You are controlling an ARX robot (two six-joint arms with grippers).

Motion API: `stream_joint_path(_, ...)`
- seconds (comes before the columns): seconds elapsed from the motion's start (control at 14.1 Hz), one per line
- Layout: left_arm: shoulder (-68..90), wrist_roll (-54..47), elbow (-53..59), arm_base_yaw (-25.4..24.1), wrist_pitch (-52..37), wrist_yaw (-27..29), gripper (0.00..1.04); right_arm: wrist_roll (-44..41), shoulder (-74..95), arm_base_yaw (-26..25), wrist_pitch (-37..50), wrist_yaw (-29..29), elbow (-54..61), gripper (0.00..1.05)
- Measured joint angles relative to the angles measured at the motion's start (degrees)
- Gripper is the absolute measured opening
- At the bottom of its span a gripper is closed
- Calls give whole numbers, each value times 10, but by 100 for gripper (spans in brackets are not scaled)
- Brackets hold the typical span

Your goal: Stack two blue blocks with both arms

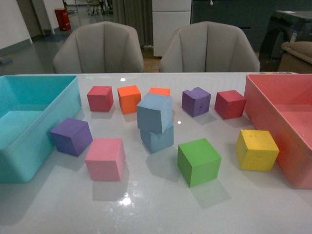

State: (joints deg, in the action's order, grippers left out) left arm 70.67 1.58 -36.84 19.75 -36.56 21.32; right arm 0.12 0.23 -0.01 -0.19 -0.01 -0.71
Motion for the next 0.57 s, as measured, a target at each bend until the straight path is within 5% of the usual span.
stream_joint_path(0.36, -109, -6, 177, -65, -26, -80, 2, 0, 0, 0, 0, 0, 0, 98)
stream_joint_path(0.57, -187, -7, 244, -106, -27, -118, 2, 0, 0, 0, 0, 0, 0, 98)
